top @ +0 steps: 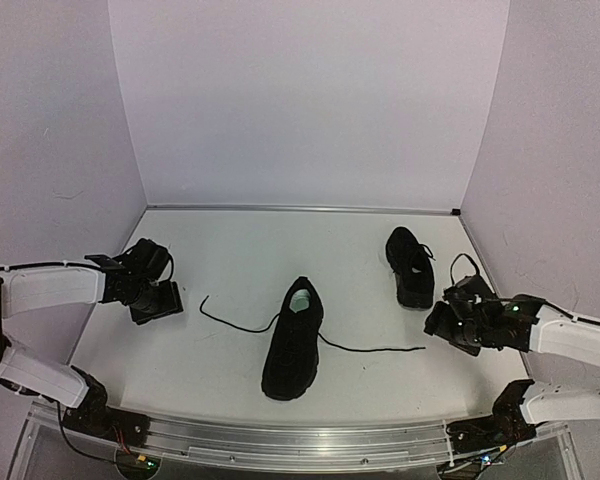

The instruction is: Tie the shoes

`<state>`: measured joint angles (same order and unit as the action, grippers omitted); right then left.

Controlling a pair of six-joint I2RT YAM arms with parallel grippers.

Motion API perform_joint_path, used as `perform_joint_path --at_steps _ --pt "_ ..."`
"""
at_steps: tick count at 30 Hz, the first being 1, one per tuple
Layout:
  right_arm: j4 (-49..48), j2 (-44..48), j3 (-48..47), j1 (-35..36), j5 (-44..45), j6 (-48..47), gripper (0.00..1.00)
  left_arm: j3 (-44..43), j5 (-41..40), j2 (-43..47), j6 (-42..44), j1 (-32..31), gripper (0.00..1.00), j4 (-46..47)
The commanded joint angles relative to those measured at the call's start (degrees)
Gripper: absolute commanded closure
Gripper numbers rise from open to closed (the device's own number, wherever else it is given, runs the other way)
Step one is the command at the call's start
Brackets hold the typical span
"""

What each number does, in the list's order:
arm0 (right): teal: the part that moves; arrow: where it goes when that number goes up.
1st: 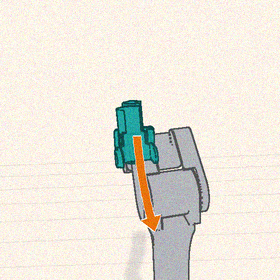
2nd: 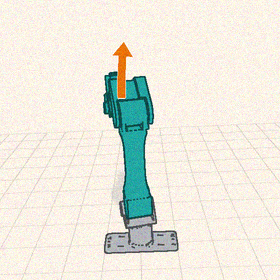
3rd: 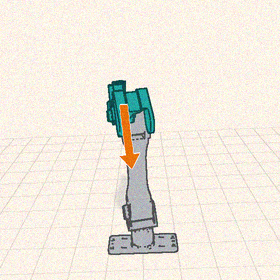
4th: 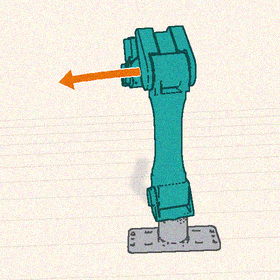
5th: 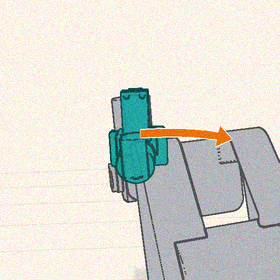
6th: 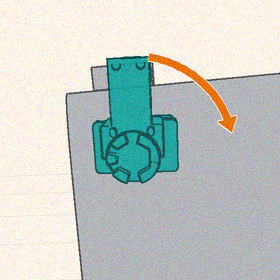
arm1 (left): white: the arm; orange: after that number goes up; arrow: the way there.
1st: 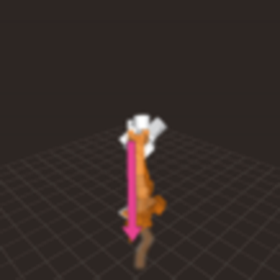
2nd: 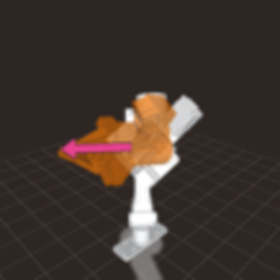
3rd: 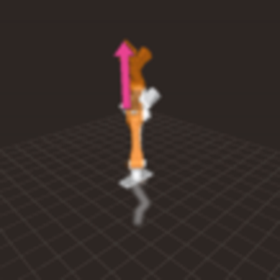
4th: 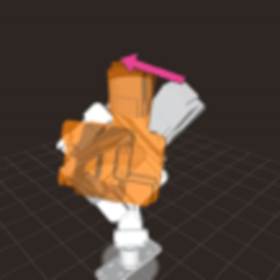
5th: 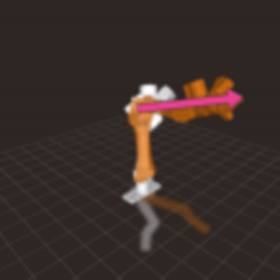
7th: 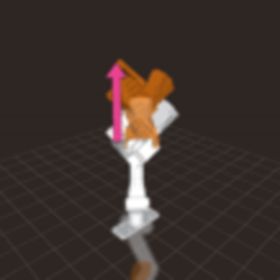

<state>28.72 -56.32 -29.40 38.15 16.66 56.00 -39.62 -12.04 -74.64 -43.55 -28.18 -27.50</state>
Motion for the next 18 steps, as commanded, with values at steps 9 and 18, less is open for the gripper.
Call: perform_joint_path --at_steps 9,18 --pt "-5.3 3.9 -8.8 -0.3 -10.3 -22.7 0.02 -0.6 17.6 6.8 24.4 -0.3 0.00 14.4" --pt "-11.2 -4.4 -13.5 -0.3 -28.5 -31.9 0.02 -1.2 24.2 -3.0 52.3 -13.5 0.13 24.8"
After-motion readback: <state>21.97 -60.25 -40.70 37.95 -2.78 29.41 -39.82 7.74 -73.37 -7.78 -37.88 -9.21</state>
